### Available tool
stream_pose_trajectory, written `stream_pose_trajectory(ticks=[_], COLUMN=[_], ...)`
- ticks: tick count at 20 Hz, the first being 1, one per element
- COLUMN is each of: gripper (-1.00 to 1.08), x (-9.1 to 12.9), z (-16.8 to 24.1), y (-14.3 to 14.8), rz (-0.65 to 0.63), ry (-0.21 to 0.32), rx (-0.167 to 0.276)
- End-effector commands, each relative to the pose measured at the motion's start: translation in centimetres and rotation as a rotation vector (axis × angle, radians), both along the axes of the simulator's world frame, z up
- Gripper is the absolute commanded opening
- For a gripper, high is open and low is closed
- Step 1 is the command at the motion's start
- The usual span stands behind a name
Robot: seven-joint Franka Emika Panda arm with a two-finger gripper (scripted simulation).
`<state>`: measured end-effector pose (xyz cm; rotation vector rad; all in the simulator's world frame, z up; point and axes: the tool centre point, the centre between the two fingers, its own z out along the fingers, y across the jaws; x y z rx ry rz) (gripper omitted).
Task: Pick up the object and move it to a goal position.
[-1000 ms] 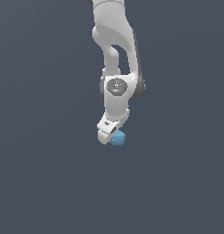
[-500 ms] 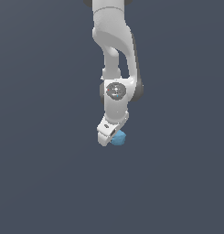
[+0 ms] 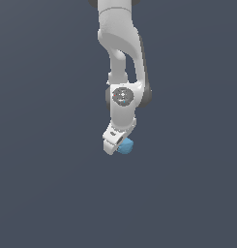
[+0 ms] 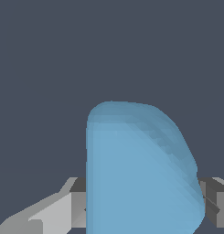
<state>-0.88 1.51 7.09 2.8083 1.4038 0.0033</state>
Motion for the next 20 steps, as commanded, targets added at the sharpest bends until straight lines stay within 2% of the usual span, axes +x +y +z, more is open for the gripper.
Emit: stream_pose_trajectory(ticks=[1, 10, 20], gripper=[-1.0, -1.0, -1.0], x=[0.0, 1.2, 3.8], z=[0.3, 4.7, 13.8], y=[0.0, -1.5, -4.6], rz=[0.001, 0.001, 0.002], ry=[0.002, 0.002, 0.002], rx=[0.0, 0.001, 0.002])
